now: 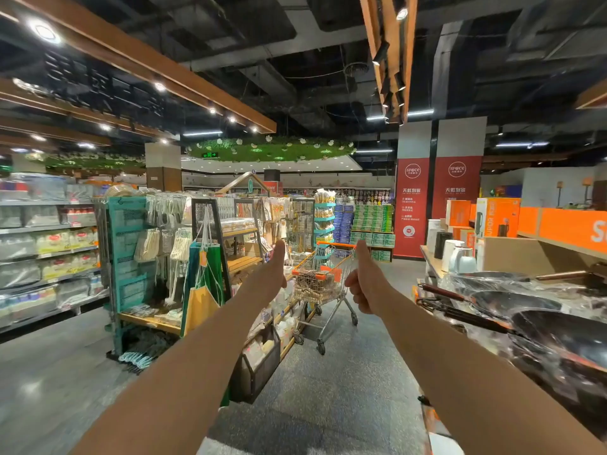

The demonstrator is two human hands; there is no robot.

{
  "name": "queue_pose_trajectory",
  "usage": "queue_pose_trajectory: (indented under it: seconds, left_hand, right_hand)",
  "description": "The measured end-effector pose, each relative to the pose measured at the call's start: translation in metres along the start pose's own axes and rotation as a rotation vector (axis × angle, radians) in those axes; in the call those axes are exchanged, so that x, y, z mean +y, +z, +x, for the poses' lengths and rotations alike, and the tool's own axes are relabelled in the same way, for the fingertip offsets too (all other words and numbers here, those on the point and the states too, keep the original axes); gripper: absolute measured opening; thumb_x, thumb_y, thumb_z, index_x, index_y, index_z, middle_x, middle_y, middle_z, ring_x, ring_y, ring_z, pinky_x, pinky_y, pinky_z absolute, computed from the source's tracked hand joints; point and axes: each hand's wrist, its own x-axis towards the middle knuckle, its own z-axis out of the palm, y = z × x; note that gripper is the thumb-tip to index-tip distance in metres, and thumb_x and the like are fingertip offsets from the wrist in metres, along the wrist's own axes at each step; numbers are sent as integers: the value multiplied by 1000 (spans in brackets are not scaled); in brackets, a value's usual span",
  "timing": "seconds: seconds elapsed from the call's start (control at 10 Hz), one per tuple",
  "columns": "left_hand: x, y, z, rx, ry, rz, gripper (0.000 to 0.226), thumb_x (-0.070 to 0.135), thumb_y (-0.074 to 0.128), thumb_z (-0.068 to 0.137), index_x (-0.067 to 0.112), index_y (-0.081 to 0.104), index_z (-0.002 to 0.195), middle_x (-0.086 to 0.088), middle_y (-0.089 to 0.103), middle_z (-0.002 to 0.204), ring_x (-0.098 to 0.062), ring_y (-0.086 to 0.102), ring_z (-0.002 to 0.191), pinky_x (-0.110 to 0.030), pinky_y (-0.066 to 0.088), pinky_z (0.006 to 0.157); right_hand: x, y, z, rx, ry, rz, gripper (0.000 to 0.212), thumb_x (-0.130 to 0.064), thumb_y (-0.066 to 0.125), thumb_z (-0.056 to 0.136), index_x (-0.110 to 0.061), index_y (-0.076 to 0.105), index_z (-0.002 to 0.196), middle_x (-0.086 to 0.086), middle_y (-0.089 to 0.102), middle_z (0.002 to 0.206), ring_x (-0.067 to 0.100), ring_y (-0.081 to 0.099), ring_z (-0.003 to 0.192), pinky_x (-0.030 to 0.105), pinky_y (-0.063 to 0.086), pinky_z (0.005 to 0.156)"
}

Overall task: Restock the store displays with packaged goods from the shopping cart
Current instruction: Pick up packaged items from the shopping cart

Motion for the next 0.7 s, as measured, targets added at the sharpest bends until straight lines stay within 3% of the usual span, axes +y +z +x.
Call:
queue_pose_trajectory:
  seconds: [0.1, 0.2, 0.3, 0.4, 0.5, 0.6, 0.7]
  left_hand:
    - [-18, -5, 45, -59, -24, 39, 86, 77, 5, 88, 10, 57, 74, -8, 55, 74, -22, 53, 72, -36, 44, 78]
    - [-39, 1, 91, -125, -58, -44, 91, 80, 3, 81, 12, 63, 87, -17, 64, 111, -30, 60, 109, -45, 40, 107]
    - [-49, 17, 146, -262, -348, -776, 93, 72, 13, 89, 2, 51, 139, -18, 51, 142, -36, 42, 137, -49, 29, 116]
    - [-74, 37, 195, -128, -166, -297, 90, 72, 12, 88, 14, 25, 155, -13, 29, 159, -31, 29, 146, -49, 19, 120]
    - [-82, 52, 239, -270, -116, -219, 86, 68, 6, 89, 16, 22, 156, -11, 28, 160, -28, 29, 146, -42, 18, 119]
    - [-85, 64, 287, -283, -62, -116, 76, 58, 6, 99, 10, 32, 152, -17, 38, 153, -29, 33, 143, -41, 19, 117]
    - [-87, 74, 352, -240, -28, 58, 83, 68, 6, 94, 12, 58, 127, -16, 54, 137, -26, 47, 126, -41, 27, 111]
  right_hand:
    - [5, 25, 34, -19, 20, 8, 79, -87, 23, 80, -13, 47, 65, 2, 42, 55, 15, 37, 46, 22, 30, 52]
    - [19, 38, 74, -26, 14, -18, 79, -85, 24, 82, -11, 51, 75, 6, 49, 66, 18, 46, 57, 26, 38, 61]
    - [33, 48, 122, 9, 46, -41, 74, -82, 26, 85, -14, 53, 80, 7, 51, 76, 20, 48, 67, 31, 40, 68]
    - [49, 53, 172, 45, 85, -57, 67, -80, 29, 88, -18, 55, 84, 9, 54, 87, 22, 50, 78, 32, 42, 72]
    - [61, 56, 227, 43, 119, -42, 71, -80, 30, 88, -13, 57, 84, 10, 57, 88, 23, 52, 79, 30, 41, 70]
    - [64, 58, 292, 16, 119, -43, 76, -79, 29, 88, -10, 59, 81, 10, 60, 85, 23, 55, 78, 32, 42, 74]
    - [56, 60, 361, 5, 122, -41, 77, -78, 29, 89, -8, 61, 82, 11, 63, 85, 23, 56, 73, 33, 44, 75]
